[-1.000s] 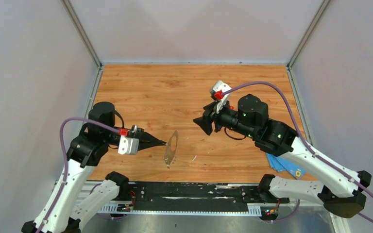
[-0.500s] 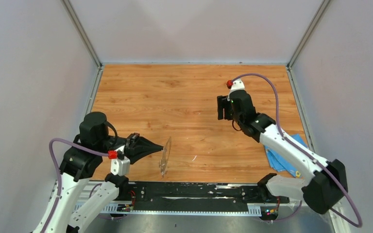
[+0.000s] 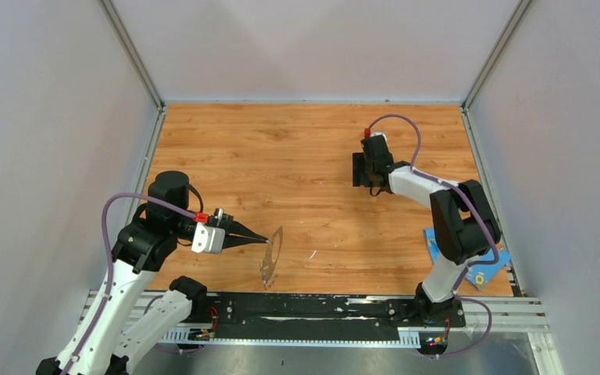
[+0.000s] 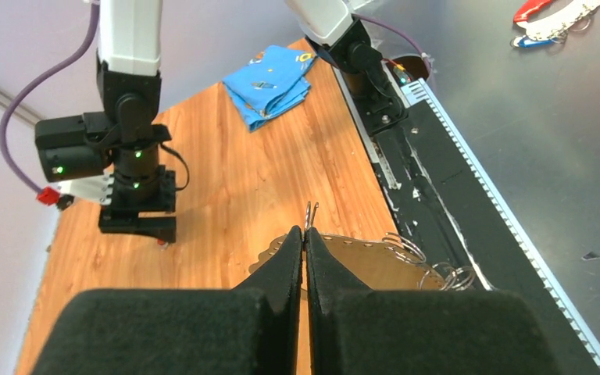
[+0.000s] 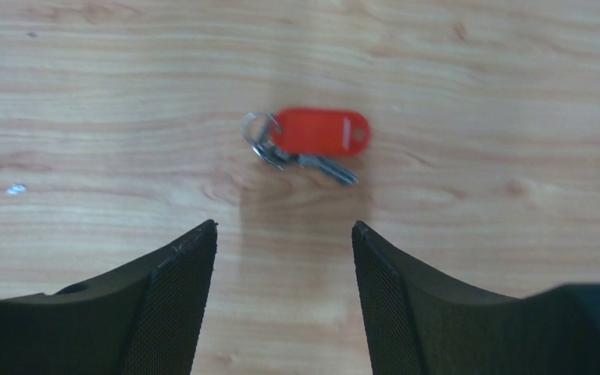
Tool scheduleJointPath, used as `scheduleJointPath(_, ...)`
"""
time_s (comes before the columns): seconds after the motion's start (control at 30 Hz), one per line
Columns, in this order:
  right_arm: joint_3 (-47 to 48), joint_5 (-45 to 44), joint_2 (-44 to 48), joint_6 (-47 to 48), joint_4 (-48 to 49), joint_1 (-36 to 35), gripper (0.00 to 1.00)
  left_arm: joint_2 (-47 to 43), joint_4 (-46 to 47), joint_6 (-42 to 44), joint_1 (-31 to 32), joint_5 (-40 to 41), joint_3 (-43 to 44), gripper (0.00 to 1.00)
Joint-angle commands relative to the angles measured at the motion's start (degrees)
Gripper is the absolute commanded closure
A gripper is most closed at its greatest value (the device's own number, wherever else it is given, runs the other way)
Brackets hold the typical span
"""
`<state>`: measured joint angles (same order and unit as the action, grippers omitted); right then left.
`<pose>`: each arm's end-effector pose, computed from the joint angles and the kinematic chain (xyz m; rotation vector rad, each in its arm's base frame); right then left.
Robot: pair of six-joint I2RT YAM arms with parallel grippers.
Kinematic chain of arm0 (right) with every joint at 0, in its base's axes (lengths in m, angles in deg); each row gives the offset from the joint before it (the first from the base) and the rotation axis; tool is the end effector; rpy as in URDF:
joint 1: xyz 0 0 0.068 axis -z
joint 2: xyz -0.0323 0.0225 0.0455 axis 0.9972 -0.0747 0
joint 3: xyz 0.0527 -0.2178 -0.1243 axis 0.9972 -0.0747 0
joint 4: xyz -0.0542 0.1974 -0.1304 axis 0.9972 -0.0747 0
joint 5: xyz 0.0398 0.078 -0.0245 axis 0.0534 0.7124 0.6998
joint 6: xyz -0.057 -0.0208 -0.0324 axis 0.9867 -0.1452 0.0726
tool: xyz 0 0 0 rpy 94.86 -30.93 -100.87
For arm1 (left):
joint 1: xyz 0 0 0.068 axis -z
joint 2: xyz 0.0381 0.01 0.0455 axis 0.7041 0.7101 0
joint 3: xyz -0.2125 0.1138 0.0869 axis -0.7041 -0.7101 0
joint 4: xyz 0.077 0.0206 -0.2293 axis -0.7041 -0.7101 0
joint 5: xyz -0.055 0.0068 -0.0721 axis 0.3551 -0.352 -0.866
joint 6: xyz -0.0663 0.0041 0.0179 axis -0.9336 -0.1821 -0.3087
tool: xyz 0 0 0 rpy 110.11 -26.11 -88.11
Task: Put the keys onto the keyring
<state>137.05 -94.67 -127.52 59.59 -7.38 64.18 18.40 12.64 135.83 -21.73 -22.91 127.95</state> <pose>0.3353 0.1214 0.1732 -0.0205 2.3162 0.1188 0.0796 -0.0921 0.3422 1.5695 0.8791 -0.9956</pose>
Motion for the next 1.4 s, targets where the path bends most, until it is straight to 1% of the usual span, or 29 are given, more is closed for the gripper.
scheduleJointPath(0.0, 5.73, 4.21, -3.85, 5.54, 2.65, 0.21, 0.35, -0.06, 0.40, -2.36, 0.35, -1.11, 0.23, 1.00)
scheduleJointPath(0.13, 9.39, 2.22, -7.56, 8.07, 1.14, 0.12, 0.38, -0.01, 0.39, -2.15, 0.35, -0.89, 0.18, 1.00)
scheduleJointPath(0.27, 13.25, 0.78, -11.16, 9.41, -2.22, -0.22, 0.48, 0.58, 0.34, -2.12, 0.35, -0.68, 0.70, 1.00)
scheduleJointPath(0.4, 14.09, 0.43, -12.69, 10.36, -3.13, -1.32, 0.56, 0.64, 0.39, -2.54, 0.35, -0.04, 0.93, 1.00)
scheduleJointPath(0.57, 15.30, -0.20, -14.14, 9.45, -5.41, -1.75, 0.57, 0.64, 0.39, -2.56, 0.35, -0.10, 1.17, 1.00)
scheduleJointPath(0.73, 15.27, 0.69, -15.07, 9.09, -5.35, -1.91, 0.58, 0.64, 0.38, -2.48, 0.35, -0.01, 1.53, 1.00)
scheduleJointPath(0.83, 15.58, 0.79, -15.57, 8.79, -5.28, -1.93, 0.60, 0.65, 0.36, -2.54, 0.35, 0.15, 1.70, 1.00)
scheduleJointPath(1.03, 16.11, 0.47, -15.81, 9.23, -5.37, -2.22, 0.72, 0.72, 0.43, -2.66, 0.35, 0.21, 1.96, 1.00)
scheduleJointPath(1.2, 16.61, 0.05, -16.32, 9.45, -5.86, -2.41, 0.78, 0.91, 0.39, -2.65, 0.35, 0.23, 2.23, 1.00)
scheduleJointPath(1.27, 16.72, -0.11, -16.51, 9.50, -5.92, -2.45, 0.83, 0.90, 0.43, -2.73, 0.35, 0.25, 2.31, 1.00)
scheduleJointPath(1.37, 16.82, -0.46, -16.34, 9.75, -5.94, -2.60, 0.95, 0.82, 0.42, -2.90, 0.35, 0.40, 2.18, 1.00)
